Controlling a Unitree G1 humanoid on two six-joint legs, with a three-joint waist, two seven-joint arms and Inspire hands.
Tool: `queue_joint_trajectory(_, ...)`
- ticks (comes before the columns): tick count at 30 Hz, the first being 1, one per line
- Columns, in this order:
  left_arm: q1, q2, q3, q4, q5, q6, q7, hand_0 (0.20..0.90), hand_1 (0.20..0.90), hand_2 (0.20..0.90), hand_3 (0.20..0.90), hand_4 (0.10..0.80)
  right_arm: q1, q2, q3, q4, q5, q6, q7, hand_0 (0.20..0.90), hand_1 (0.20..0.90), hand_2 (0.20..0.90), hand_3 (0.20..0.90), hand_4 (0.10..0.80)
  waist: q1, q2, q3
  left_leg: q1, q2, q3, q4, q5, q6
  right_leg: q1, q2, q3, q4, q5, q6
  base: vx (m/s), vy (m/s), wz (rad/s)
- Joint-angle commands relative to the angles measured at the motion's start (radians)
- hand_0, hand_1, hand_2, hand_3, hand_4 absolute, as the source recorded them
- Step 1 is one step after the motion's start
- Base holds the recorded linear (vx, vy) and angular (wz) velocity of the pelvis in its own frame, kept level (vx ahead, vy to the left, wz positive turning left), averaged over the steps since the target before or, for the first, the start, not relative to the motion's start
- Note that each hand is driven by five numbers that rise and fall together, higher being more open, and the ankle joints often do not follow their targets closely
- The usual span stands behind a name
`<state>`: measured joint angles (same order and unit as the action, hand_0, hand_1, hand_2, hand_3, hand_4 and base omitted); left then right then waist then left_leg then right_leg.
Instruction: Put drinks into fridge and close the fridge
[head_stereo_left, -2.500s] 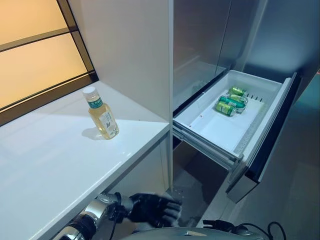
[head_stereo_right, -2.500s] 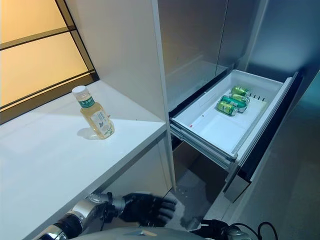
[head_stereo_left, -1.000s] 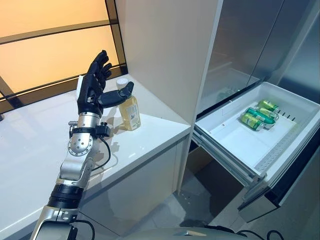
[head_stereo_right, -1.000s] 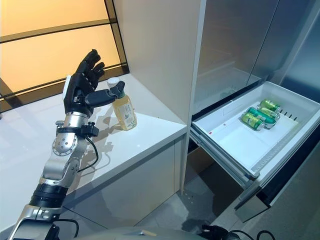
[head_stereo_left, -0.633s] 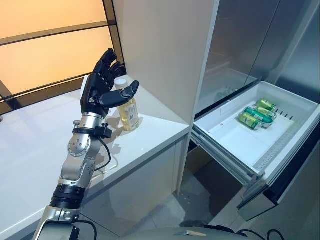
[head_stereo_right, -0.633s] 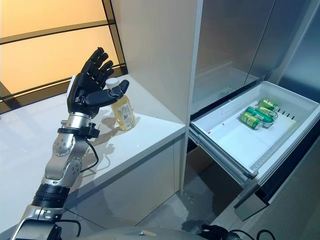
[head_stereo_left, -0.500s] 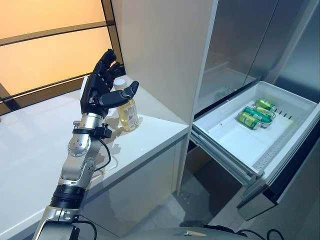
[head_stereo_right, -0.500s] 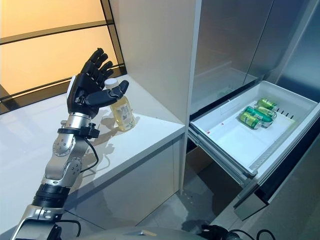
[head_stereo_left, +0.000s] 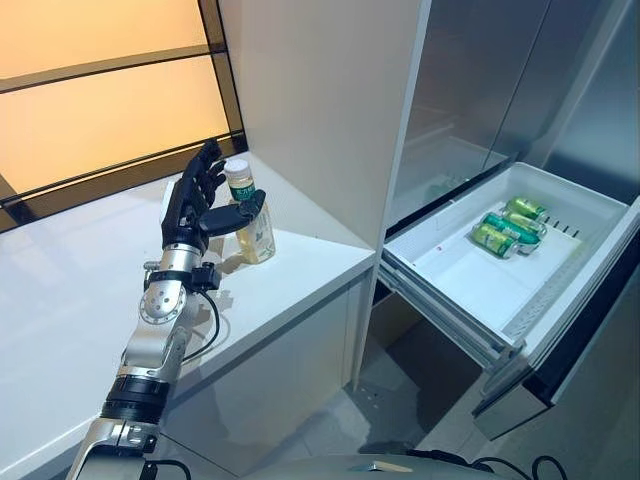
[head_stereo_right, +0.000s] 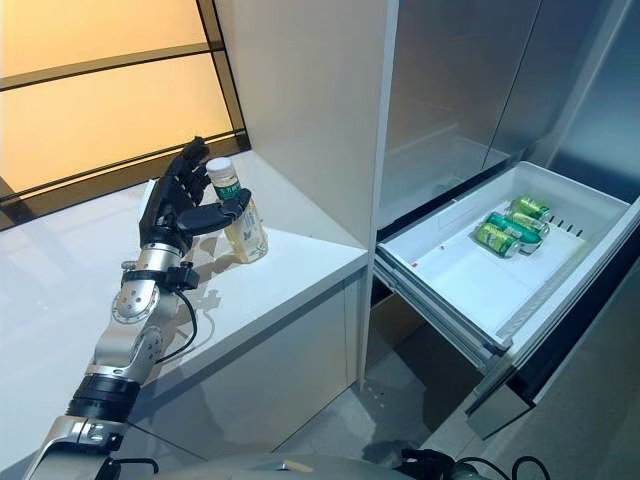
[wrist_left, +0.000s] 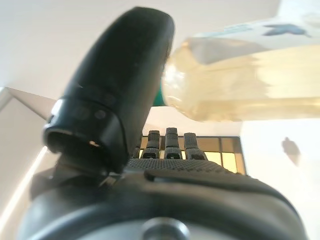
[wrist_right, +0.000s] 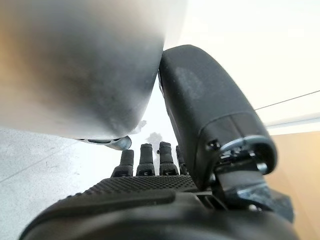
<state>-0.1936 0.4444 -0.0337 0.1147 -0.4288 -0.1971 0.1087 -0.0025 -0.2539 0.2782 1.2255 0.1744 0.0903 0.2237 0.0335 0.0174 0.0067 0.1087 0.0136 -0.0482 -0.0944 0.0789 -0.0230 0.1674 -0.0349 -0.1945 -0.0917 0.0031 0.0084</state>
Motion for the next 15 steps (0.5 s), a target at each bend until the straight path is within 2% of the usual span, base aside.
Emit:
queue_joint_trajectory(1, -0.099, 0.038, 0.027, 0.0, 0.037, -0.072, 0.007, 0.9, 0.9, 0.9, 0.9, 0.8, -0.01, 0.02, 0.019, 0.03, -0.028, -0.003, 0.03, 0.9, 0.9, 0.9, 0.9, 0.8, -0.005, -0.022, -0.024, 0.034, -0.028, 0.089, 0.007, -0.098, 0.03, -0.01, -0.023, 0.075, 0.004, 0.022, 0.043, 0.0, 0.0, 0.0)
queue_joint_trajectory(15, -0.096, 0.023, 0.014, 0.023, 0.024, -0.069, -0.009, 0.9, 0.9, 0.9, 0.9, 0.8, -0.001, 0.016, 0.019, 0.015, -0.036, 0.004, 0.032, 0.9, 0.9, 0.9, 0.9, 0.8, -0.014, -0.022, -0.021, 0.035, -0.025, 0.097, 0.007, -0.097, 0.029, -0.011, -0.022, 0.082, 0.004, 0.023, 0.044, 0.001, 0.0, -0.03)
